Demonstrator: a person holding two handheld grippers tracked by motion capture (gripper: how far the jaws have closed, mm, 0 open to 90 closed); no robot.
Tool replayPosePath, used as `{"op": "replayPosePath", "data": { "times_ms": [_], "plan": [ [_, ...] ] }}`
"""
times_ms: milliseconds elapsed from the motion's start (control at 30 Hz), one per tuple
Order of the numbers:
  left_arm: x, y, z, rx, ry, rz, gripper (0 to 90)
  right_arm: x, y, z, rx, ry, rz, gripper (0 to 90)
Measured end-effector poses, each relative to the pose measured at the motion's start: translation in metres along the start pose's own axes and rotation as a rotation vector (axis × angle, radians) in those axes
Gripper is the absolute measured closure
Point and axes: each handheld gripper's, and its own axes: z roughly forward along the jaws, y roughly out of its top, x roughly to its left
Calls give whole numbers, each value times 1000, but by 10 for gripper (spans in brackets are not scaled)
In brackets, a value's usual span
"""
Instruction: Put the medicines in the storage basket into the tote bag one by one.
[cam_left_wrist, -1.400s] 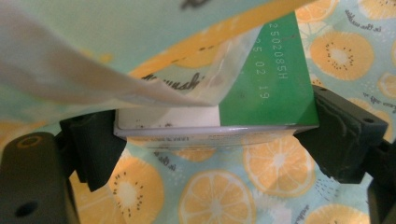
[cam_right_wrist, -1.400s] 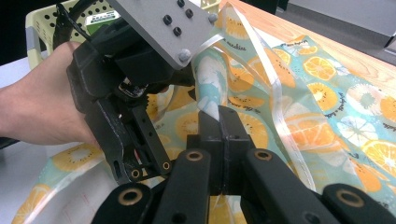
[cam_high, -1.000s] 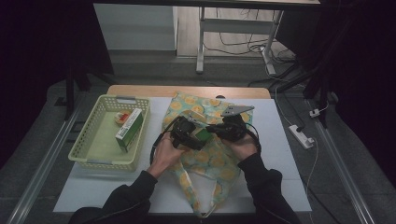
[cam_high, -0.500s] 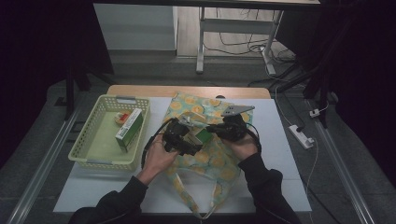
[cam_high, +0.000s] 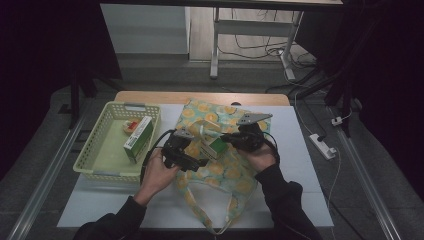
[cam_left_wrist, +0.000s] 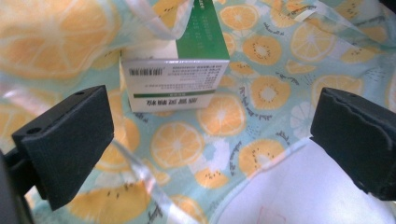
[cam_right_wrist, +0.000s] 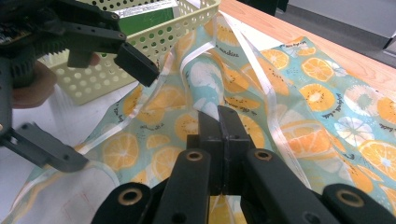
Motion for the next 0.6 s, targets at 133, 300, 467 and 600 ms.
{"op": "replayPosePath", "data": {
  "times_ms": [133, 300, 467, 600],
  "plan": [
    [5, -7, -11, -22, -16, -19, 0, 1, 0, 0, -2, 0, -2, 895],
    [9, -11, -20, -30, -22, -15, 0, 1, -1, 2, 4, 2, -5, 895],
    [13, -15, -28, -30, -21, -10, 0, 3, -1, 3, 8, 6, -5, 895],
    [19, -21, -39, -53, -2, -16, 0, 3, -2, 3, 11, 4, -6, 895]
  ]
}}
